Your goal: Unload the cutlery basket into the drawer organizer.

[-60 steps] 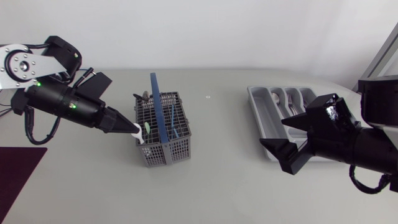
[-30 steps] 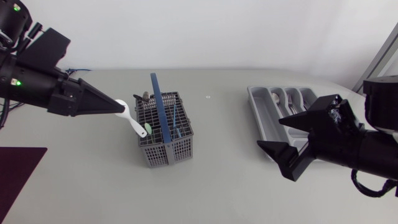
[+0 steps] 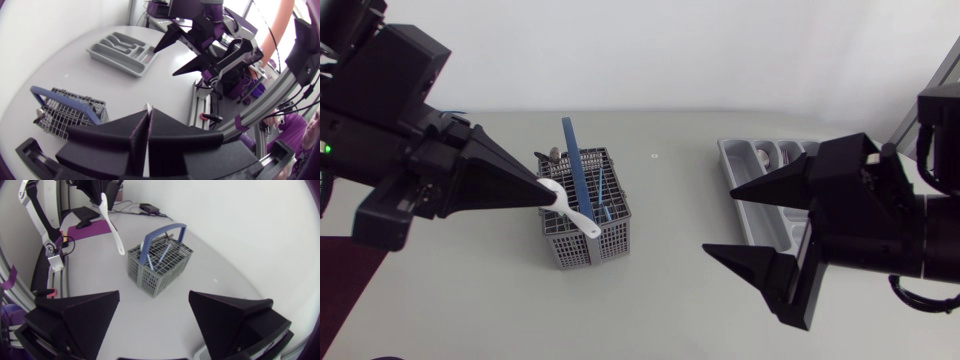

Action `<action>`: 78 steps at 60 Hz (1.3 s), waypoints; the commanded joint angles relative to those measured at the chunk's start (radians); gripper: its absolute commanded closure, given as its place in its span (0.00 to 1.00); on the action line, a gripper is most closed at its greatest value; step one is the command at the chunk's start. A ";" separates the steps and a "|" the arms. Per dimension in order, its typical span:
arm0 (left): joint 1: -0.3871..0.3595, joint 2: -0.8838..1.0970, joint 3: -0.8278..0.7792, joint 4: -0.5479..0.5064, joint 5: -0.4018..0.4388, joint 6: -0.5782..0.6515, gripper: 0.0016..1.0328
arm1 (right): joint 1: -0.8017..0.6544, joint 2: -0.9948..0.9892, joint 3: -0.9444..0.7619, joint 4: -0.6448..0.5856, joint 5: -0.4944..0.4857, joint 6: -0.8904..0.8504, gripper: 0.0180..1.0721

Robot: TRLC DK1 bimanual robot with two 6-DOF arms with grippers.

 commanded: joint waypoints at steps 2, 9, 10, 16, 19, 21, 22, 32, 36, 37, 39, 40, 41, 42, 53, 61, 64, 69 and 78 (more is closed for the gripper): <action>-0.037 0.053 0.008 0.004 0.045 0.059 0.86 | 0.020 0.040 0.037 -0.021 -0.054 -0.033 0.11; -0.081 0.133 0.025 -0.004 0.086 0.106 0.86 | 0.052 0.077 0.049 -0.025 -0.100 -0.045 0.11; -0.081 0.146 0.028 -0.007 0.094 0.122 0.86 | 0.057 0.083 0.051 -0.025 -0.108 -0.048 0.11; -0.091 0.214 0.060 -0.028 0.164 0.172 0.86 | 0.066 0.124 0.057 -0.024 -0.163 -0.071 0.11; -0.098 0.249 0.083 -0.036 0.194 0.189 0.86 | 0.061 0.143 0.058 -0.024 -0.194 -0.085 0.11; -0.107 0.280 0.101 -0.042 0.207 0.198 0.86 | 0.052 0.160 0.060 -0.024 -0.212 -0.103 0.11; -0.107 0.287 0.106 -0.042 0.212 0.200 0.86 | 0.048 0.164 0.060 -0.024 -0.220 -0.111 0.12; -0.123 0.392 0.190 -0.134 0.258 0.289 0.86 | 0.020 0.219 0.080 -0.021 -0.289 -0.172 0.14; -0.123 0.439 0.241 -0.199 0.269 0.332 0.86 | 0.015 0.241 0.094 -0.022 -0.309 -0.200 0.19; -0.123 0.445 0.249 -0.209 0.269 0.340 0.86 | 0.011 0.244 0.097 -0.022 -0.317 -0.206 0.20; -0.123 0.459 0.262 -0.226 0.269 0.352 0.86 | -0.001 0.253 0.104 -0.022 -0.337 -0.214 0.20; -0.121 0.464 0.267 -0.232 0.269 0.356 0.86 | -0.009 0.259 0.110 -0.024 -0.352 -0.220 0.21; -0.121 0.472 0.276 -0.241 0.269 0.364 0.86 | -0.015 0.265 0.115 -0.025 -0.363 -0.224 0.23; -0.120 0.478 0.282 -0.246 0.269 0.366 0.86 | -0.021 0.272 0.121 -0.030 -0.375 -0.231 0.25; -0.109 0.539 0.341 -0.312 0.270 0.418 0.86 | -0.043 0.356 0.170 -0.039 -0.447 -0.286 0.37; -0.101 0.556 0.356 -0.329 0.270 0.439 0.86 | -0.037 0.396 0.189 -0.050 -0.472 -0.312 0.52; -0.097 0.565 0.362 -0.340 0.270 0.452 0.86 | -0.035 0.405 0.192 -0.053 -0.473 -0.319 0.59; -0.081 0.576 0.371 -0.360 0.272 0.479 0.86 | -0.034 0.420 0.195 -0.055 -0.478 -0.329 0.68; -0.060 0.591 0.388 -0.410 0.281 0.539 0.86 | -0.020 0.453 0.204 -0.058 -0.479 -0.330 0.72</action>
